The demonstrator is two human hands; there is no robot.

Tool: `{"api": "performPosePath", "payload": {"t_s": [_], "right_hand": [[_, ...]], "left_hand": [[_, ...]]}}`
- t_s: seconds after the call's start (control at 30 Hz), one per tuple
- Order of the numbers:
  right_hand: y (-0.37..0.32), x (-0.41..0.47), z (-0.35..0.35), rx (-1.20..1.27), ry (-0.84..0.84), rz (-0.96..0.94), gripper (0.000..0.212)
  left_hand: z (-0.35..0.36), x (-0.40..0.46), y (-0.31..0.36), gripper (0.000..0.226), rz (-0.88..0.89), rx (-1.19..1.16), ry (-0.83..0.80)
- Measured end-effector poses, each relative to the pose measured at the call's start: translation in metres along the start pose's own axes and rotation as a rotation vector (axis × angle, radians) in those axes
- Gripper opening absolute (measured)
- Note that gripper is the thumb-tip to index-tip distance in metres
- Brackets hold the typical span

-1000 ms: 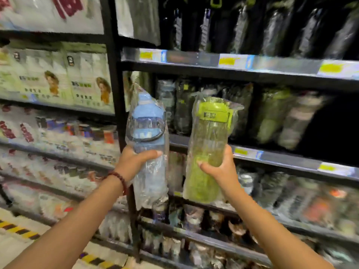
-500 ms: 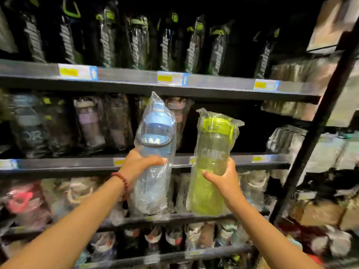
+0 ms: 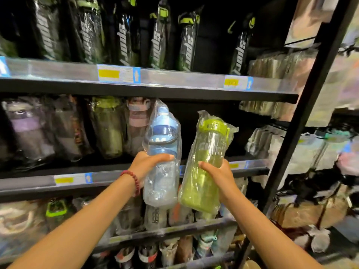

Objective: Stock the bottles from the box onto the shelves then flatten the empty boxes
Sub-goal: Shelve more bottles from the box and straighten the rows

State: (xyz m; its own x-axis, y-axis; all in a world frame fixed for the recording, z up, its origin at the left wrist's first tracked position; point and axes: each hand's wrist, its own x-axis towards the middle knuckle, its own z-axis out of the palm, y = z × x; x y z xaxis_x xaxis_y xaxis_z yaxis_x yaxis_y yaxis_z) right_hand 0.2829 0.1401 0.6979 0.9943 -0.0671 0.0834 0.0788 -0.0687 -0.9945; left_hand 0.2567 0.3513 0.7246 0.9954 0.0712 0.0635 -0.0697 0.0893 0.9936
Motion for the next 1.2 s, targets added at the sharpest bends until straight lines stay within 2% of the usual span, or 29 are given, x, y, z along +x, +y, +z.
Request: {"api": "performPosePath", "payload": {"t_s": [0.13, 0.2, 0.33, 0.43, 0.57, 0.67, 0.7, 0.77, 0.8, 0.9, 0.93, 1.03, 1.13, 1.2], "right_hand": [[-0.004, 0.037, 0.003, -0.005, 0.026, 0.015, 0.052], [-0.004, 0.057, 0.003, -0.025, 0.040, 0.036, 0.055], [-0.006, 0.093, 0.003, -0.016, 0.044, 0.068, 0.087], [-0.007, 0.118, 0.003, 0.022, 0.058, 0.072, 0.081], [-0.008, 0.143, -0.002, 0.071, 0.137, 0.025, 0.051], [-0.009, 0.161, -0.004, 0.139, 0.177, 0.018, 0.055], [-0.008, 0.168, -0.005, 0.143, 0.182, 0.018, 0.056], [-0.005, 0.178, -0.003, 0.156, 0.202, 0.014, 0.054], [-0.003, 0.182, -0.002, 0.168, 0.205, 0.014, 0.053], [0.005, 0.188, 0.000, 0.175, 0.212, -0.036, 0.044], [0.008, 0.189, 0.000, 0.178, 0.205, -0.060, 0.046], [0.019, 0.195, 0.001, 0.119, 0.115, -0.143, 0.067], [0.027, 0.202, 0.002, -0.079, 0.015, -0.158, 0.086], [0.032, 0.208, 0.000, -0.210, -0.057, -0.189, 0.085]], "left_hand": [[0.005, 0.037, -0.001, 0.049, -0.032, -0.033, -0.038], [0.006, 0.058, -0.002, 0.051, -0.064, -0.048, -0.035], [0.011, 0.095, -0.005, 0.058, -0.090, -0.017, -0.017], [0.016, 0.123, -0.008, 0.028, -0.121, -0.028, -0.028], [0.024, 0.150, -0.006, 0.021, -0.211, -0.079, -0.032], [0.033, 0.167, -0.003, 0.006, -0.188, -0.175, -0.018], [0.035, 0.172, -0.004, 0.014, -0.159, -0.173, 0.016], [0.038, 0.181, -0.009, 0.042, -0.124, -0.155, 0.074], [0.039, 0.185, -0.012, 0.048, -0.119, -0.135, 0.101], [0.045, 0.188, -0.016, 0.027, -0.032, -0.021, 0.216], [0.047, 0.189, -0.018, 0.028, 0.001, 0.038, 0.266], [0.053, 0.191, -0.028, 0.050, 0.038, 0.120, 0.370], [0.054, 0.190, -0.038, 0.062, 0.077, 0.126, 0.383], [0.051, 0.188, -0.042, 0.069, 0.079, 0.097, 0.358]]}}
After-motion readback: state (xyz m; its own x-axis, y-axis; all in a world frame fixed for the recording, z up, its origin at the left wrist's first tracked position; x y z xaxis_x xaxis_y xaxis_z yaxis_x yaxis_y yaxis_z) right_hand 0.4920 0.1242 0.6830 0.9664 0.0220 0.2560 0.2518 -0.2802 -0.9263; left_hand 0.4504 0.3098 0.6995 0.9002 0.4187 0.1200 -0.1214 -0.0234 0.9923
